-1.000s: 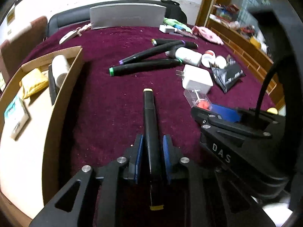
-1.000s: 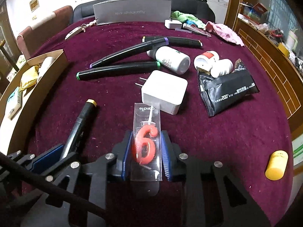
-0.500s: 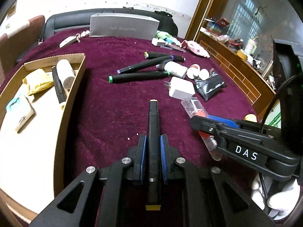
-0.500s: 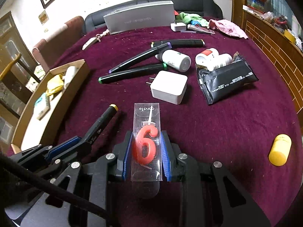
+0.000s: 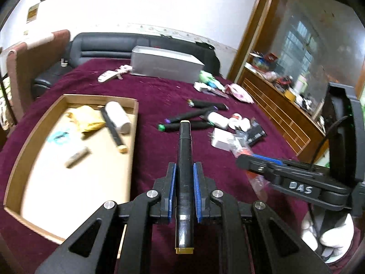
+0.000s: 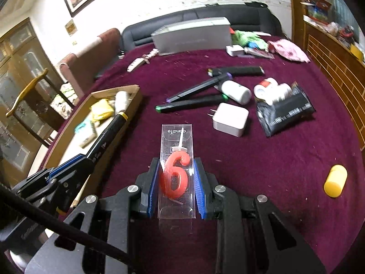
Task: Organize objects
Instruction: 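Place the marker with the left gripper in the tray while the right gripper places the candle box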
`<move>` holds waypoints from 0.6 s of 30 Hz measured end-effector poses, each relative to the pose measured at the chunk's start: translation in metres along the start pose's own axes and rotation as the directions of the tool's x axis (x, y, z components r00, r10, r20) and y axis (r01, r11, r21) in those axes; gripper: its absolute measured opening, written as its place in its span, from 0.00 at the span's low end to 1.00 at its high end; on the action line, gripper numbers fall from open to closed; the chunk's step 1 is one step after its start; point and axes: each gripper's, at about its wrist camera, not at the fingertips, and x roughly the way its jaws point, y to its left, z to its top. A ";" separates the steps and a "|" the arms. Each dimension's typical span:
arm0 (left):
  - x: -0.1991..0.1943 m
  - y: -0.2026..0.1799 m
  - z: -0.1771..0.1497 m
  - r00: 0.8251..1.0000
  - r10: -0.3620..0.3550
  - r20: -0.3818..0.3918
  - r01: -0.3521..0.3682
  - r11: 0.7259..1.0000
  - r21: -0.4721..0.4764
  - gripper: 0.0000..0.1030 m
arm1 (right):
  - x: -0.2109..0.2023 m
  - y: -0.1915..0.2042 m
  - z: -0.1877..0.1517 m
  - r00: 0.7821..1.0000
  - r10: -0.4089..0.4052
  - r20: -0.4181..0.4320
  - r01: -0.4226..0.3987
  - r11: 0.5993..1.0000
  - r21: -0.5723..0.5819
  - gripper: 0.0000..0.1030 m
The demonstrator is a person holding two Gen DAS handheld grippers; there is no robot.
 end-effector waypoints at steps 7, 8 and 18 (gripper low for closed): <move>-0.017 0.060 0.004 0.994 0.099 0.044 -0.094 0.991 -0.093 0.11 | 0.005 0.040 0.018 0.997 0.081 -0.012 -0.081 0.995 -0.051 0.25; -0.019 0.071 0.004 0.992 0.117 0.046 -0.112 0.988 -0.108 0.11 | 0.008 0.047 0.021 0.995 0.094 -0.018 -0.095 0.994 -0.056 0.25; -0.003 0.152 0.004 0.972 0.235 -0.022 -0.235 0.956 -0.173 0.11 | 0.060 0.121 0.039 0.976 0.181 -0.123 -0.196 0.973 -0.123 0.25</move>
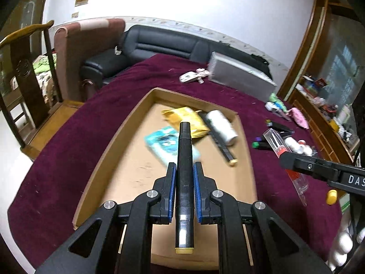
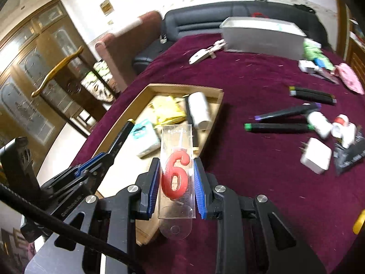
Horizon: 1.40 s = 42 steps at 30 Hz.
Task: Organize objects
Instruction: 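Place the marker with the left gripper in the tray while the right gripper places the candle box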
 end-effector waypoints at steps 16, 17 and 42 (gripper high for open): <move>0.024 0.024 -0.001 0.988 0.025 -0.153 -0.016 0.998 0.060 0.11 | 0.091 0.031 0.012 0.987 -0.026 -0.158 0.020 0.999 -0.042 0.25; 0.026 0.027 0.001 0.987 0.026 -0.158 -0.018 0.999 0.051 0.11 | 0.094 0.029 0.012 0.986 -0.036 -0.160 0.029 0.999 -0.042 0.25; 0.073 0.050 0.034 0.979 -0.007 -0.202 -0.006 0.998 -0.065 0.14 | 0.133 0.017 0.039 0.978 -0.083 -0.191 0.081 0.997 -0.021 0.25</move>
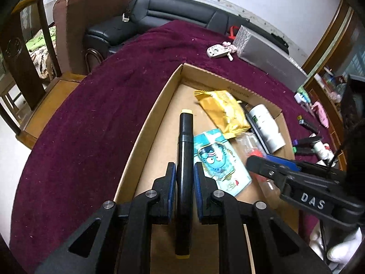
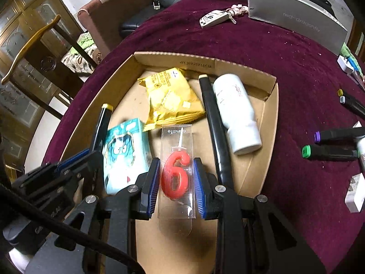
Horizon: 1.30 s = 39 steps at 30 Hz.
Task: Organize objects
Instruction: 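Place the marker with the left gripper in the tray while the right gripper places the candle box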
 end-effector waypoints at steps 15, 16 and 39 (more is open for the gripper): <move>-0.056 0.005 -0.013 0.980 -0.074 0.187 0.089 0.993 -0.077 0.29 | -0.031 0.012 -0.017 0.938 0.345 -0.019 -0.344 0.938 0.037 0.50; -0.064 0.008 -0.015 0.975 -0.068 0.210 0.088 0.993 -0.084 0.29 | -0.028 0.015 -0.019 0.929 0.367 -0.045 -0.365 0.930 0.036 0.50; -0.088 0.012 -0.035 0.967 -0.069 0.244 0.096 0.990 -0.102 0.31 | 0.006 0.015 0.019 0.942 0.331 -0.046 -0.326 0.940 0.098 0.53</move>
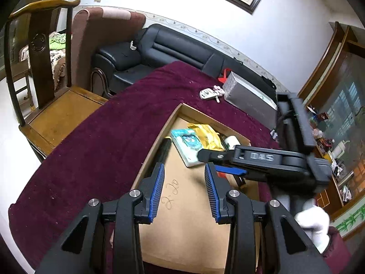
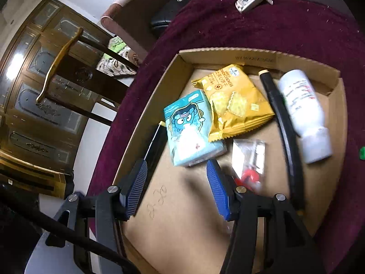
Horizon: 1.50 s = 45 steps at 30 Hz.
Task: Organize objects
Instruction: 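Place the marker with the left gripper in the tray while the right gripper places the candle box, then move both open grippers back toward the white charger on the table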
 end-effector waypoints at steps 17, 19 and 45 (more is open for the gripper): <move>0.017 -0.142 -0.034 0.983 -0.117 -0.144 0.150 0.958 0.245 0.48 | -0.177 -0.121 -0.098 0.932 -0.177 0.316 0.146 0.982 0.120 0.55; 0.024 -0.159 -0.041 0.978 -0.118 -0.172 0.162 0.950 0.266 0.49 | -0.195 -0.145 -0.106 0.914 -0.208 0.349 0.152 0.972 0.180 0.56; 0.177 -0.342 -0.093 0.958 -0.056 -0.282 0.205 0.821 0.533 0.49 | -0.286 -0.263 -0.155 0.619 -0.508 0.598 0.257 0.851 0.458 0.64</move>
